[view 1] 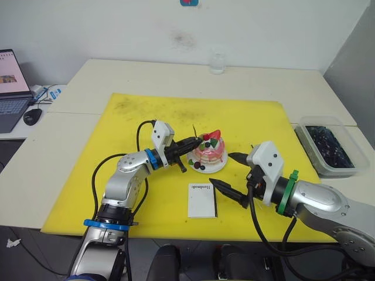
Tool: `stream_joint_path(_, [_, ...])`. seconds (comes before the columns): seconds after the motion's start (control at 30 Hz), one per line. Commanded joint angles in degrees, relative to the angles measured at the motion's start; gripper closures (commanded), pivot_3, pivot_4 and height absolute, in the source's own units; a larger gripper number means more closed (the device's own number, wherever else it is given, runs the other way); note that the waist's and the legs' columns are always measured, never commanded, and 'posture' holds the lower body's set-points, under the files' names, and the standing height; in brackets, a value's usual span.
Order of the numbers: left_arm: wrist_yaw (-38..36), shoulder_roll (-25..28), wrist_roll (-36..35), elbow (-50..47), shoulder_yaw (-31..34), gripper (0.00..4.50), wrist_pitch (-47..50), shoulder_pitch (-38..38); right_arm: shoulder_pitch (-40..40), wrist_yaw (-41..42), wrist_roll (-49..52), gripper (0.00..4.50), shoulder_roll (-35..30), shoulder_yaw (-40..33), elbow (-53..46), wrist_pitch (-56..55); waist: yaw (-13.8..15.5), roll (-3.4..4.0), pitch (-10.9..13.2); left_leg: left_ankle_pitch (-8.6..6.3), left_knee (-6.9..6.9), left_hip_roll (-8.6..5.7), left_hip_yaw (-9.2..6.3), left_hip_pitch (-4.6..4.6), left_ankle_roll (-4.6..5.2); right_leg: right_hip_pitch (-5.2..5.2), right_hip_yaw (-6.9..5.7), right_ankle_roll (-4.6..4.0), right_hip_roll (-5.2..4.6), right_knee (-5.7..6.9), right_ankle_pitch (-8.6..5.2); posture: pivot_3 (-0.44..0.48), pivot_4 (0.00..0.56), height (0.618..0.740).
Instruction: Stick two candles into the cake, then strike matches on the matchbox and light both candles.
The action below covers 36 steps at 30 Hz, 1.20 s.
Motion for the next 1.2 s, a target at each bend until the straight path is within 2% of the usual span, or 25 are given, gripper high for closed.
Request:
stream_joint_path(0.03, [-0.5, 0.7, -1.3, -2.7, 0.8, 3.04, 2.0, -0.2, 0.4, 0.2, -0.6, 0.00, 0.3, -0.8, -2.1, -0.1, 0.0, 0.00, 0.0, 0.00, 0.00, 0.00, 0.00, 0.00, 0.00, 0.00, 0.00, 0.00, 0.00, 0.00, 0.00, 0.000, 0.150, 0.740])
stream_joint_path(0.33, [1.3, 3.7, -2.4, -6.7, 4.0, 0.15, 4.9, -0.2, 0.8, 0.7, -1.7, 0.00, 1.0, -0.7, -2.0, -0.4, -0.1, 0.00, 0.0, 0.00, 0.00, 0.01, -0.01, 0.02, 0.00, 0.00, 0.01, 0.00, 0.01, 0.00, 0.00, 0.000, 0.150, 0.740])
stream_joint_path(0.57, [-0.1, 7.6, -5.0, -11.8, 5.7, 0.07, 9.6, 0.9, 0.6, 1.7, -3.1, 0.00, 1.4, -0.9, -1.6, -1.0, -0.1, 0.00, 0.0, 0.00, -0.01, 0.02, -0.02, 0.02, 0.00, 0.00, 0.02, 0.00, 0.01, 0.00, 0.00, 0.000, 0.150, 0.740])
stream_joint_path(0.67, [-4.6, 13.7, -6.7, -15.9, 6.4, 0.07, 12.2, 3.6, 1.5, 2.5, -3.6, 0.00, 0.9, -2.9, -2.0, -1.8, -0.3, 0.01, 0.0, 0.00, -0.03, 0.04, -0.02, 0.03, 0.00, -0.01, 0.02, 0.00, 0.01, 0.00, 0.00, 0.000, 0.150, 0.740])
stream_joint_path(0.77, [-11.8, 21.7, -5.7, -19.0, 5.3, 0.07, 10.6, 7.9, 4.2, 3.5, -2.8, 0.00, -0.1, -6.7, -3.0, -2.3, -0.8, 0.01, 0.0, 0.00, -0.07, 0.08, 0.00, 0.07, -0.01, -0.03, 0.05, -0.03, 0.00, 0.00, -0.02, 0.000, 0.150, 0.740])
stream_joint_path(0.87, [-15.1, 26.2, -7.4, -22.7, 5.7, 0.07, 11.9, 11.1, 8.9, 4.8, -1.9, 0.00, -2.0, -11.2, -4.6, -2.4, -0.7, 0.01, 0.0, -0.01, -0.10, 0.10, -0.01, 0.09, -0.01, -0.02, 0.02, -0.08, -0.19, 0.00, -0.05, 0.000, 0.150, 0.740])
stream_joint_path(1.07, [-18.3, 28.8, -10.0, -33.5, 3.8, 0.07, 12.5, 16.5, 19.5, 5.4, -5.2, 0.00, -4.6, -16.7, -7.2, -3.0, -0.5, 0.01, 0.0, -0.01, -0.07, 0.05, 0.04, 0.13, -0.01, 0.04, 0.04, -0.08, -0.35, -0.02, -0.05, 0.000, 0.150, 0.740])
stream_joint_path(1.2, [-18.6, 27.5, -9.0, -37.8, 0.5, 0.07, 10.1, 18.1, 28.2, 4.9, -14.7, 0.00, -4.3, -12.3, -5.9, -7.8, -0.2, 0.02, 0.0, -0.01, -0.08, 0.06, 0.01, 0.18, -0.01, 0.05, 0.02, -0.10, -0.34, -0.02, -0.06, 0.000, 0.150, 0.740])
